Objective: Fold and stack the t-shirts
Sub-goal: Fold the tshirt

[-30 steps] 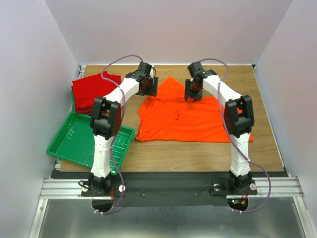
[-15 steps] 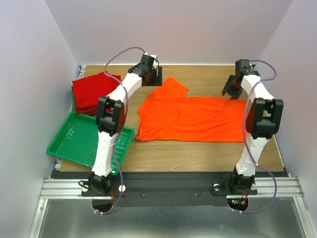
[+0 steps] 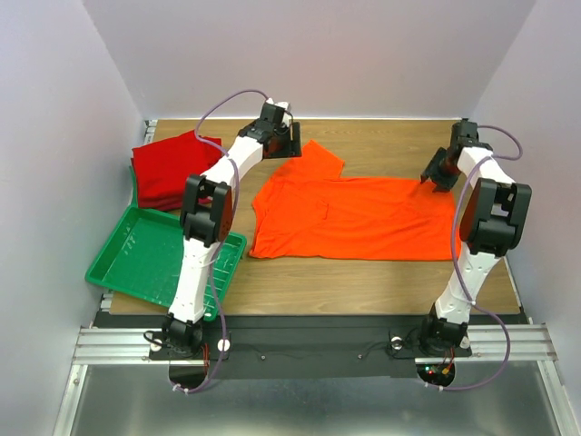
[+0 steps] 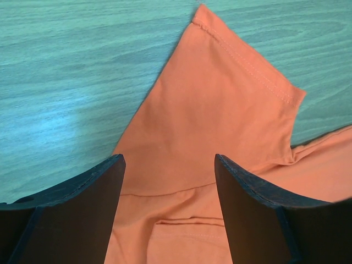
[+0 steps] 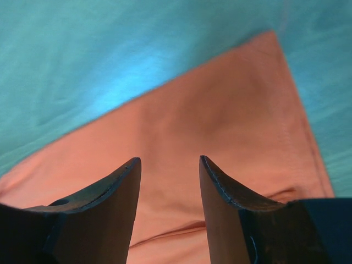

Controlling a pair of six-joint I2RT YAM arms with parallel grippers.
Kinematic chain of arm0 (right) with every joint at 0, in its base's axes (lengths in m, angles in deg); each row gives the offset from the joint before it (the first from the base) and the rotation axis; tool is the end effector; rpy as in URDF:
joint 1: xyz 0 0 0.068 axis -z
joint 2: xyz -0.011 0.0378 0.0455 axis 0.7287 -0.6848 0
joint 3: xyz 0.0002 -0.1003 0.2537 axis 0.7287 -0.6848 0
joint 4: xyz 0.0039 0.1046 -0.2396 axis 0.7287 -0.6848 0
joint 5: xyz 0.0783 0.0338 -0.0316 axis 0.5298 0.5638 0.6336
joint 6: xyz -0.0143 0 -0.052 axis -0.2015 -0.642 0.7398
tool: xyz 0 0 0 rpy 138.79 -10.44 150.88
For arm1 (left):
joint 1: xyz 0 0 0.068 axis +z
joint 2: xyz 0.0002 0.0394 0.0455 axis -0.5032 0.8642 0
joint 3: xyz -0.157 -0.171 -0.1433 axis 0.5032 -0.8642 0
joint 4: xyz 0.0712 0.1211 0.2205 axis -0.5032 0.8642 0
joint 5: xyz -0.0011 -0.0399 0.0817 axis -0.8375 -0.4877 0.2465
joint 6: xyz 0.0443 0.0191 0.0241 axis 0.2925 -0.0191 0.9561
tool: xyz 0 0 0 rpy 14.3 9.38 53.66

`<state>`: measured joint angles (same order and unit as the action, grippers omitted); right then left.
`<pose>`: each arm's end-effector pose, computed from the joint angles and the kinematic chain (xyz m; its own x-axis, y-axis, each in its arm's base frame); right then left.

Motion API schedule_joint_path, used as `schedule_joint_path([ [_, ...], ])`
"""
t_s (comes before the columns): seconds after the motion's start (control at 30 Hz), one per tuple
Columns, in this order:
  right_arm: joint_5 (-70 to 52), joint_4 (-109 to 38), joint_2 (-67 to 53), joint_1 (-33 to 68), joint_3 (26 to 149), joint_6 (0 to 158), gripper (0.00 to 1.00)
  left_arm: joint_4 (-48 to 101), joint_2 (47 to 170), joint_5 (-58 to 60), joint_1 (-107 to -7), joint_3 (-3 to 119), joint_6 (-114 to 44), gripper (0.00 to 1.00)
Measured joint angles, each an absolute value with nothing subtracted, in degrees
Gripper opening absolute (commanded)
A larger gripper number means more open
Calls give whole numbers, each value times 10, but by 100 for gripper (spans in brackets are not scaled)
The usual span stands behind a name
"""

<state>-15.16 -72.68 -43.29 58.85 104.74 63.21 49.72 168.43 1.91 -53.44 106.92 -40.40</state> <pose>0.4311 -0.0911 0.2063 -0.7206 0.5493 -0.4231 0.5125 0.8330 0.2084 0.5034 -0.2210 0.2324 -0.6529 -0.0343 -0.7566 0.3121 0.8981 -0.3100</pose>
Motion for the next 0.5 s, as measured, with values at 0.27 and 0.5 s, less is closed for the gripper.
schedule_joint_path([
  [0.27, -142, -704, -439, 595, 997, 632, 52, 488, 1697, 6, -546, 1065, -405, 77],
  [0.5, -142, -686, -441, 595, 985, 633, 52, 472, 1697, -7, -555, 1042, -405, 77],
])
